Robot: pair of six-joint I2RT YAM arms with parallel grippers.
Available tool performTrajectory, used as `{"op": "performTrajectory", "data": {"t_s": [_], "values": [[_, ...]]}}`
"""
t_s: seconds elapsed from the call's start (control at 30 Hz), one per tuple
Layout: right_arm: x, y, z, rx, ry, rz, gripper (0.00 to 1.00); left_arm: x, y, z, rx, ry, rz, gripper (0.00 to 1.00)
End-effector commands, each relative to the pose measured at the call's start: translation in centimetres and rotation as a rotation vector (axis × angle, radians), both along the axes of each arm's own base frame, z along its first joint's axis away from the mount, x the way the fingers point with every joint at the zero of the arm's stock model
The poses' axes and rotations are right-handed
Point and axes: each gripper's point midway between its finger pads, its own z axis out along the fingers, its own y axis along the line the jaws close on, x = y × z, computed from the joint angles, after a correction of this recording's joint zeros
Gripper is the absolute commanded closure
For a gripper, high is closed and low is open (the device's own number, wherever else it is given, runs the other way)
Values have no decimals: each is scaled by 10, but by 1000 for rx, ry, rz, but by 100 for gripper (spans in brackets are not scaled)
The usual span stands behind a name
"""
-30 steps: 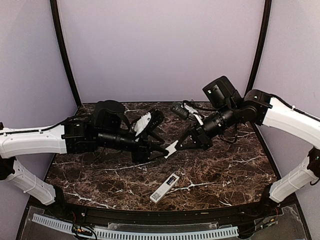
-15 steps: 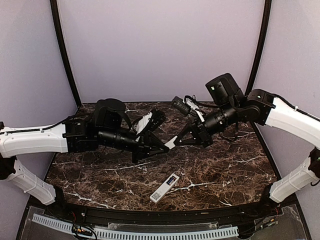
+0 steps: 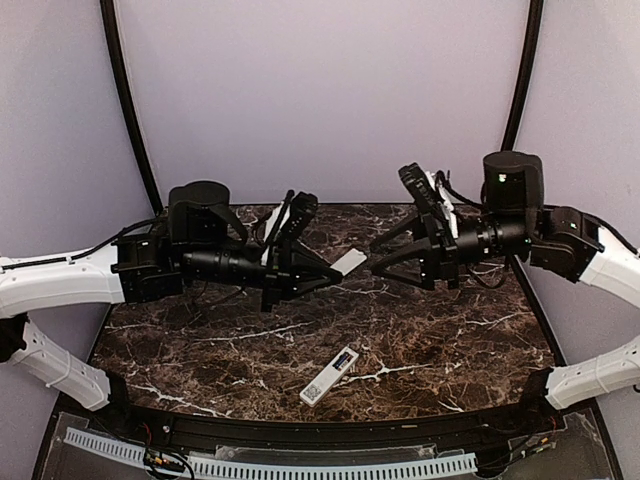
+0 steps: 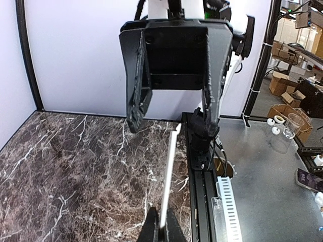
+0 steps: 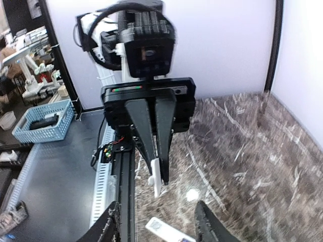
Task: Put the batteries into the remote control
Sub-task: Pass from the right arm to the left, then pass from the left arm to the right
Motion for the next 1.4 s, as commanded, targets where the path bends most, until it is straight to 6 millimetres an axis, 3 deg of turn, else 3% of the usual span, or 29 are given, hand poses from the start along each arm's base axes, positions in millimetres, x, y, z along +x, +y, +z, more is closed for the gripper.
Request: {"op": "performTrajectory", "data": {"t_s": [0.0, 0.07, 0.13, 0.27, 0.37, 0.53, 0.67, 0.8, 1.0, 1.07, 1.2, 1.37], "values": [[-15, -11, 60, 306, -327, 48, 47, -21, 0, 69, -165, -58, -120, 100], [-27, -16, 76, 382, -430, 102, 37, -29, 0, 83, -189, -67, -168, 100], [-35, -17, 84, 405, -501, 155, 34, -36, -2, 91, -198, -80, -206, 100], [-41, -9, 85, 367, -540, 247, 21, -46, -8, 93, -188, -103, -277, 100], [-51, -8, 86, 364, -546, 327, 20, -54, -11, 98, -197, -99, -340, 100], [-67, -10, 94, 394, -540, 444, 23, -65, -20, 92, -193, -77, -411, 100], [-67, -5, 87, 363, -497, 478, 29, -62, -30, 85, -168, -82, -394, 100], [-59, -3, 82, 339, -459, 414, 32, -50, -34, 85, -174, -101, -324, 100], [-63, -12, 81, 389, -422, 373, 32, -53, -32, 86, -183, -110, -339, 100], [-54, -9, 85, 384, -372, 310, 33, -47, -33, 88, -186, -121, -292, 100], [-27, -4, 87, 388, -242, 130, 42, -26, -33, 87, -195, -193, -143, 100], [-23, -6, 81, 396, -172, 81, 62, -23, -34, 85, -175, -201, -127, 100]]}}
